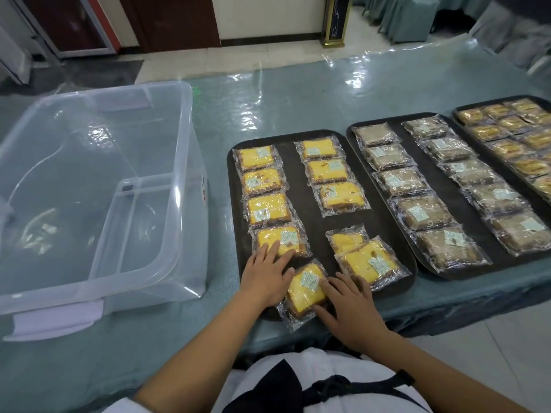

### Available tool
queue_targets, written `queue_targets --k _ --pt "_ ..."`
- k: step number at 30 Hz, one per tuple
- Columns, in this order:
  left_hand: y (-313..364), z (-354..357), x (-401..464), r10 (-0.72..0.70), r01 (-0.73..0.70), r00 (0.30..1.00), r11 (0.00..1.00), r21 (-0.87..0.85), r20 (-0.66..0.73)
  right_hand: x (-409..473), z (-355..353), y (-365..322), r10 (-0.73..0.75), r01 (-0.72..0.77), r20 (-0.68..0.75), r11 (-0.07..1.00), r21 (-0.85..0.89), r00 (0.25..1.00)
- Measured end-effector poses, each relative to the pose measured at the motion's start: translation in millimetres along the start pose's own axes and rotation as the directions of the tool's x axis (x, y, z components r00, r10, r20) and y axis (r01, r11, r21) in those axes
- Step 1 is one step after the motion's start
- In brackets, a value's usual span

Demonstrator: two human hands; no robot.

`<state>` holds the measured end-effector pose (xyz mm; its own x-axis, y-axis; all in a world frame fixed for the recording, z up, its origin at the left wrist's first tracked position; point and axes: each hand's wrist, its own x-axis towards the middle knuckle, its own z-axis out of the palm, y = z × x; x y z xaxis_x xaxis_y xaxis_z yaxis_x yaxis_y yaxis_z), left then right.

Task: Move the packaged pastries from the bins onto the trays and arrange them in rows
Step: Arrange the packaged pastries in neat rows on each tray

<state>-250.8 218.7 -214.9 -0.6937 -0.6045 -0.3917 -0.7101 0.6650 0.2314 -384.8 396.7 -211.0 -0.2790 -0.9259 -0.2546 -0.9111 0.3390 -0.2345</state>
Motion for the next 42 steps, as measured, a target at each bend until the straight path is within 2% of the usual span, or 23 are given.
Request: queue_targets --k 4,6,8,11,12,16,19,22,28,33,35,38,42 --pt "0.0 -1.0 -1.0 -0.021 0.021 1.0 1.0 0.002 -0.003 -2.5 -2.6 -2.3 0.012 -0.012 0.034 1.0 -0.017 0.999" --pt "0.8 -6.0 -1.5 -0.005 0.005 1.0 0.999 -0.053 0.009 -3.4 -3.2 -3.8 0.02 -0.019 0.015 1.0 -0.015 1.0" --pt "-0.3 -10.7 -6.8 -0.012 0.008 1.0 0.985 -0.17 -0.02 -4.2 -2.5 -5.3 0.036 -0.036 -0.015 0.999 0.005 0.999" --pt "-6.8 -16.6 -33.4 -0.067 0.035 0.996 0.909 -0.416 -0.063 -4.9 -1.9 -11.6 0.069 -0.069 0.0 0.998 0.012 0.998" --pt "-8.9 -15.7 -46.1 -0.048 0.021 0.998 0.899 -0.438 -0.052 -4.4 -1.4 -14.4 0.071 -0.071 0.002 0.997 0.021 0.997" --pt "-6.9 3.5 -87.2 0.096 -0.093 0.995 0.975 -0.2 0.008 2.6 -1.4 -27.5 0.084 -0.084 -0.013 0.996 0.006 0.996" --pt "-6.0 18.9 -89.2 0.052 -0.051 0.999 0.997 -0.065 0.008 10.1 0.4 -38.1 0.087 -0.087 -0.01 0.996 0.021 0.996" --pt "-15.0 20.0 -81.7 -0.04 0.04 0.999 0.999 -0.034 -0.012 16.3 4.0 -44.2 0.066 -0.065 -0.003 0.99 0.126 0.998" --pt "-19.1 17.2 -78.0 -0.036 0.036 0.999 0.999 -0.036 0.01 19.6 -2.2 -39.8 0.042 -0.042 0.005 0.96 0.277 0.999" --pt "-14.8 11.1 -81.9 -0.001 -0.014 0.998 0.969 -0.247 -0.059 2.6 -17.8 -22.4 0.061 -0.048 -0.009 0.857 0.512 0.998" --pt "-8.6 5.5 -81.9 0.028 -0.057 0.996 0.923 -0.381 -0.082 -4.6 -26.7 -8.8 0.132 -0.076 -0.059 0.821 0.565 0.989" --pt "5.5 -4.2 -78.3 0.061 -0.056 0.998 0.815 -0.577 -0.011 -12.1 -41.2 17.0 0.264 -0.127 -0.142 0.784 0.607 0.954" --pt "33.1 -16.8 -64.4 0.091 -0.052 0.995 0.757 -0.652 0.027 -18.0 -54.1 58.0 0.415 -0.256 -0.119 0.736 0.627 0.902"
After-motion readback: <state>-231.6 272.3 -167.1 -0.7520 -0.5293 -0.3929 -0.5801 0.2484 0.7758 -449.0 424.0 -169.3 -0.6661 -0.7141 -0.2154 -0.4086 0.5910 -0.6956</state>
